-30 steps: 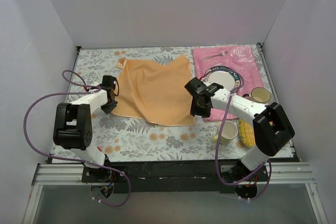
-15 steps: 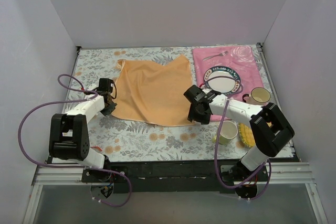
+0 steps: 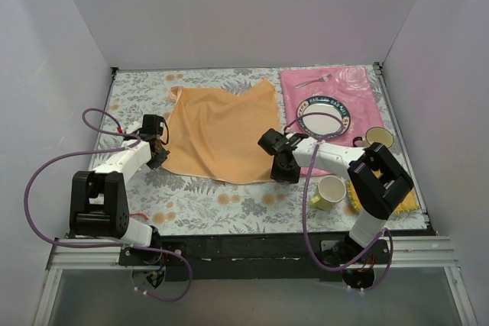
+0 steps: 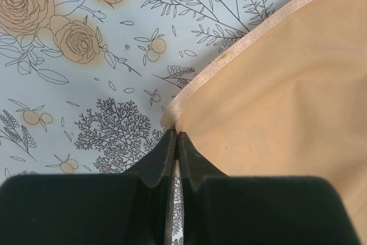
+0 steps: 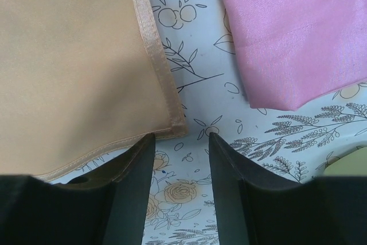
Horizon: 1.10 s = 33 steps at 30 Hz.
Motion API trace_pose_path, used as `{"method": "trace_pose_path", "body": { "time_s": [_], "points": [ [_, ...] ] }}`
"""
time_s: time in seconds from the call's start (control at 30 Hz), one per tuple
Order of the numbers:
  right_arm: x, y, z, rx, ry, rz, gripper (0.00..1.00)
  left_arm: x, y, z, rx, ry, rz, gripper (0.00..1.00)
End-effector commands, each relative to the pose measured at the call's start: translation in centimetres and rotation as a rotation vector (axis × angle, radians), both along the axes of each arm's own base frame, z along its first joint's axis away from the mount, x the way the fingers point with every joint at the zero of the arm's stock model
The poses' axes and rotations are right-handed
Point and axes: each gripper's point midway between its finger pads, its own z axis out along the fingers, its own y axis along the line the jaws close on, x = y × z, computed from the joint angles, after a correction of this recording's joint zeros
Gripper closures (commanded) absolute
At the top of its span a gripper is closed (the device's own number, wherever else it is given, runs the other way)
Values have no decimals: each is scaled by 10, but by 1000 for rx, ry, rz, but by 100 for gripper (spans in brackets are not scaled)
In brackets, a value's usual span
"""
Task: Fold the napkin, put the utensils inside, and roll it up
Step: Flatten the napkin out
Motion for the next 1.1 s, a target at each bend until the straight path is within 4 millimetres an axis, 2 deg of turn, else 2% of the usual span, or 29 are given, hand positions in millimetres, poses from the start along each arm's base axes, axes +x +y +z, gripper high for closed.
{"method": "trace_pose_path", "body": {
  "time_s": [0.0,0.1,0.2,0.4,0.6,0.83,0.93,0.97,1.03,1.07],
  "points": [
    [14,-4,17,-25,-84,-11,49,-1,6,14,24,-41,-5,100],
    [22,-3,37,-19,-133,4,46,0,5,15,22,-46,-9,100],
    [27,0,40,-1,-139,9,44,1,4,15,19,-44,-12,100],
    [23,3,25,9,-92,15,44,-1,3,13,10,-43,-10,100],
    [20,-11,2,-12,-64,-12,48,-1,2,16,4,-54,-14,100],
    [5,-17,-24,-10,-13,-40,52,0,3,24,11,-76,-10,100],
    [-1,-18,-31,-1,8,-54,65,-2,3,27,8,-84,-5,100],
    [-2,-18,-33,1,12,-59,75,-2,3,28,3,-88,-4,100],
    [-1,-16,-31,9,13,-61,85,0,2,33,-4,-112,1,100],
    [0,-13,-29,17,7,-61,94,1,1,36,-11,-123,0,100]
  ]
}}
